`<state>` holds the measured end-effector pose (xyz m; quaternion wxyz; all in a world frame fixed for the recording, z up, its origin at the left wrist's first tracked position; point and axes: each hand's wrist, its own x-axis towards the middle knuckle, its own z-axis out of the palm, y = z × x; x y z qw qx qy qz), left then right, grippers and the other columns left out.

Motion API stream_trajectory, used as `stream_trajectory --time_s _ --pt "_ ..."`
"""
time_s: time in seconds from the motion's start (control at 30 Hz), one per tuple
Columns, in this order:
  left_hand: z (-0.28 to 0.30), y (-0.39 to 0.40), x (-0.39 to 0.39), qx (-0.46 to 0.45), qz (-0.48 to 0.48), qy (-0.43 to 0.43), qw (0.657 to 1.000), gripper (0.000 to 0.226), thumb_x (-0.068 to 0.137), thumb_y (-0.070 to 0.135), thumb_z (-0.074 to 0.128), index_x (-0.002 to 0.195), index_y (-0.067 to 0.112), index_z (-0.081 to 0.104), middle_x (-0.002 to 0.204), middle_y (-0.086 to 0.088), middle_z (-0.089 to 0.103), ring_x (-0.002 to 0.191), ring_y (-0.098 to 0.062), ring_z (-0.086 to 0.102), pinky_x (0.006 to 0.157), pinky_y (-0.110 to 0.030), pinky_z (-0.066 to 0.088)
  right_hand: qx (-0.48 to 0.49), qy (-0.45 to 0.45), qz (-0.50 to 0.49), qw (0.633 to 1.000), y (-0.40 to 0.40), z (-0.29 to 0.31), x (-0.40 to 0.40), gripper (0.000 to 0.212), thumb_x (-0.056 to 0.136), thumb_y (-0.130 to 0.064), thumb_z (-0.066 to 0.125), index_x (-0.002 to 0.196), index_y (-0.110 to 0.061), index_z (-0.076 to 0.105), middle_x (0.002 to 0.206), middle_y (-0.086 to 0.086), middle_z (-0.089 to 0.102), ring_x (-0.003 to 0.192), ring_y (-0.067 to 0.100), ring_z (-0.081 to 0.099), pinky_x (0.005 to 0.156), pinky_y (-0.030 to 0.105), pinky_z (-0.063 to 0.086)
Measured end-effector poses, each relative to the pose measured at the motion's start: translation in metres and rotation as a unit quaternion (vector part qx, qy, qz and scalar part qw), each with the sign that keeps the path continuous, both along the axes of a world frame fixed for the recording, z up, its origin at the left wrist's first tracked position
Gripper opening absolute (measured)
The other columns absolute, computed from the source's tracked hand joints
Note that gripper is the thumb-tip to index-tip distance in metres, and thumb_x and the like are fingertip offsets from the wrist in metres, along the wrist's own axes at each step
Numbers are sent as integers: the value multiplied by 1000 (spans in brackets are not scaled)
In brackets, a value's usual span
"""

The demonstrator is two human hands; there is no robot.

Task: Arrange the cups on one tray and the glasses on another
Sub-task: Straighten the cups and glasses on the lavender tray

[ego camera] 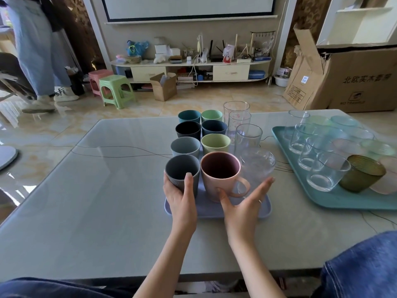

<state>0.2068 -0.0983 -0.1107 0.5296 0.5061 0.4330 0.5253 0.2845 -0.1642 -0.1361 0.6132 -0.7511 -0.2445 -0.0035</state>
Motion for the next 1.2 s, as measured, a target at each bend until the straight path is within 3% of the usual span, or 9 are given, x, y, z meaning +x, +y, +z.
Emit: stream_trajectory --time_s 0.4,0.5,0.57,0.63,0.73,0.87,1.0,1.1,1.2 --pt "2 3 -4 -24 -13 13 1000 91 70 61 46 148 24 19 150 4 30 136 -11 32 114 -29 26 5 38 49 998 -14 6 1 121 70 -26 81 150 -15 -10 159 -1 -5 145 6 2 117 20 8" --pt "6 7 -12 -37 -9 -16 999 74 88 48 44 150 20 16 140 10 32 121 6 38 108 -23 25 15 32 71 997 -32 5 7 115 71 -28 78 150 -20 -4 157 -7 4 142 0 7 115 18 11" --pt "9 10 -20 -18 32 -3 999 48 100 27 38 145 14 30 130 10 37 106 10 43 100 -20 27 17 29 99 995 -46 3 10 99 77 -36 68 151 -22 2 156 -9 10 144 6 14 117 27 17" --pt "6 16 -31 6 87 47 995 37 99 13 35 134 12 47 129 2 48 112 -6 47 100 -23 32 15 33 120 992 -58 1 14 72 91 -38 51 150 -22 12 155 -8 19 143 8 20 117 31 21" --pt "-4 26 -47 2 122 98 988 37 97 7 33 128 12 53 128 -6 57 121 -23 49 105 -33 36 3 38 52 998 -70 -4 29 41 99 -15 41 140 -12 37 143 6 42 129 14 41 101 26 32" --pt "-22 35 -62 1 55 267 962 40 95 15 41 135 10 47 133 -9 55 130 -27 40 109 -40 32 -109 18 -25 994 -71 -6 57 22 90 -3 54 111 1 54 106 21 60 101 37 56 81 34 41" --pt "-34 37 -62 54 -39 451 890 42 96 16 39 137 16 45 143 -22 42 143 -28 19 118 -37 12 -297 -22 31 954 -63 10 74 23 87 -19 62 91 -3 46 88 18 58 90 38 58 64 31 34" --pt "-31 36 -62 77 -48 475 875 48 96 15 35 141 30 38 150 -17 34 146 -23 13 119 -35 9 -410 -43 67 909 -57 19 88 16 89 -22 52 88 -8 44 96 19 62 92 36 59 64 31 36" --pt "-27 34 -61 106 -47 478 871 46 97 12 35 142 23 40 149 -12 36 145 -17 19 120 -33 5 -464 -53 113 877 -54 24 100 11 90 -22 45 83 -14 45 98 15 62 86 31 56 65 29 36"
